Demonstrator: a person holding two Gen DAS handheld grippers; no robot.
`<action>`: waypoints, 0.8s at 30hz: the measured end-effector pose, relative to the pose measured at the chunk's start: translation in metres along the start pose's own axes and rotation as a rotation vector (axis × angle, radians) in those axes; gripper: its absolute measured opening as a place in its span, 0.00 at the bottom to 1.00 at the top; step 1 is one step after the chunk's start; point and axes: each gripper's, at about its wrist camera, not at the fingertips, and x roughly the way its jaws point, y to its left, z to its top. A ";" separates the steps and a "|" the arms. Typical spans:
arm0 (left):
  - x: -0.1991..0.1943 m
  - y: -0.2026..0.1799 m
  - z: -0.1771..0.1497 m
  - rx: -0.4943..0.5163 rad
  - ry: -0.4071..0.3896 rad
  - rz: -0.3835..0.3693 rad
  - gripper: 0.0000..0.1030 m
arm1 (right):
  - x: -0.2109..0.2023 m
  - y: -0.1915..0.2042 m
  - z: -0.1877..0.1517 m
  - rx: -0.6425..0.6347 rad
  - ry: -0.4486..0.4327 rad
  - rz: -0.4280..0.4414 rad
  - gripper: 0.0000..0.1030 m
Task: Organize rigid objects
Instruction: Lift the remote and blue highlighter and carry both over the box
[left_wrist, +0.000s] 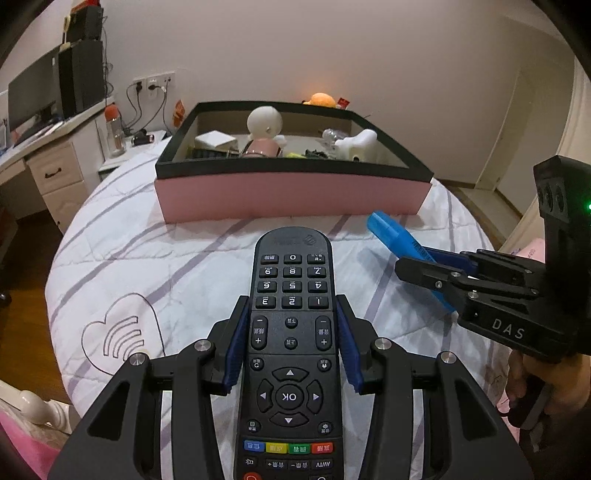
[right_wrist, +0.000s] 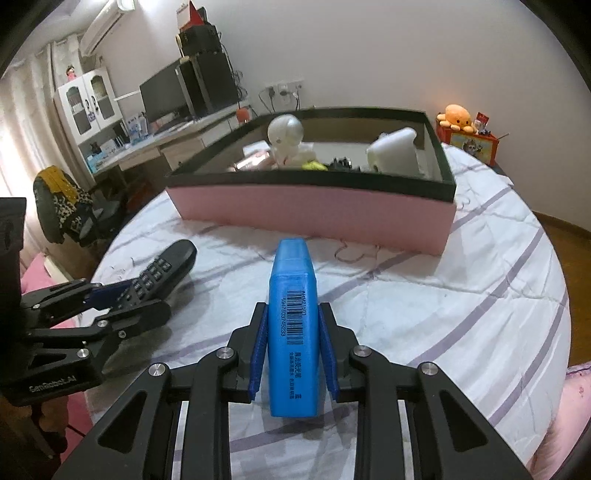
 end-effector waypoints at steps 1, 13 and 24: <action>-0.002 0.000 0.001 0.000 -0.005 -0.001 0.43 | -0.003 0.000 0.001 0.000 -0.010 0.006 0.26; -0.014 -0.008 0.016 0.015 -0.044 -0.024 0.43 | -0.020 0.005 0.008 0.008 -0.060 0.042 0.26; -0.060 -0.016 0.054 0.030 -0.225 0.069 0.43 | -0.052 0.016 0.031 -0.027 -0.166 0.040 0.26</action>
